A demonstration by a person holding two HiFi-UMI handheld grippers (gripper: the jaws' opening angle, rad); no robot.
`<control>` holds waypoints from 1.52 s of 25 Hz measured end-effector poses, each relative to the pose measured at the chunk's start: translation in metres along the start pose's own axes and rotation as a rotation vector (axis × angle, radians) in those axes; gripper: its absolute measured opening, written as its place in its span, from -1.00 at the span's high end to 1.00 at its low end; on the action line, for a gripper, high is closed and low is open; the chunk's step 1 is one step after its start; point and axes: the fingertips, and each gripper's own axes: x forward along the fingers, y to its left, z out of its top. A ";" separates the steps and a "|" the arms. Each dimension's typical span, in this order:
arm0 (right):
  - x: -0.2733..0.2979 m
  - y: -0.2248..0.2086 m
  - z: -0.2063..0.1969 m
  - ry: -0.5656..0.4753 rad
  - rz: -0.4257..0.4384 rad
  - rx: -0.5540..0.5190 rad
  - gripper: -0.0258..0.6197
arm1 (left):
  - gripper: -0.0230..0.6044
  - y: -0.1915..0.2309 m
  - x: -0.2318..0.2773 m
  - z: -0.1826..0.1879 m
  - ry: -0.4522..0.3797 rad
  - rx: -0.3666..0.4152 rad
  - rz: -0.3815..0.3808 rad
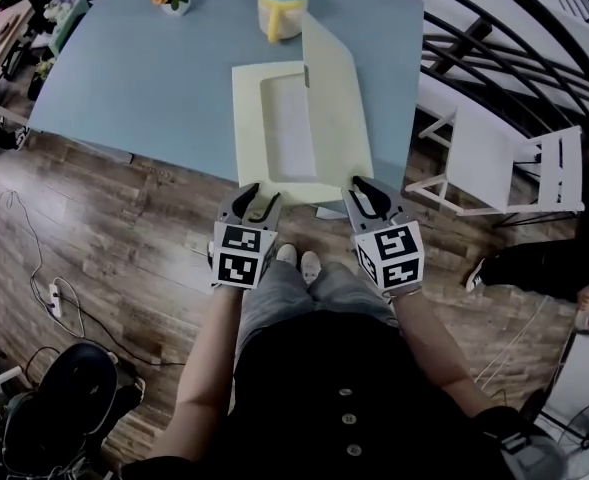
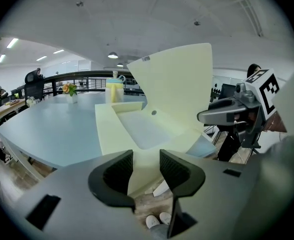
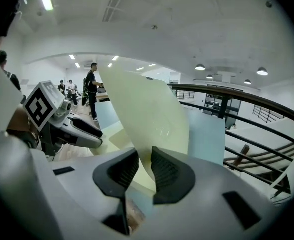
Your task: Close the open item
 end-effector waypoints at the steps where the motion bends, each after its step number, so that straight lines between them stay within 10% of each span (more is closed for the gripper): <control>1: 0.002 0.003 -0.001 0.005 0.006 -0.016 0.68 | 0.40 0.001 0.000 0.000 -0.001 -0.004 0.002; 22: 0.024 0.036 -0.017 0.080 0.063 -0.188 0.64 | 0.42 0.017 -0.012 0.012 -0.037 -0.180 -0.008; 38: 0.033 0.049 -0.024 0.127 0.100 -0.280 0.61 | 0.41 0.091 -0.039 0.056 -0.267 -0.385 0.035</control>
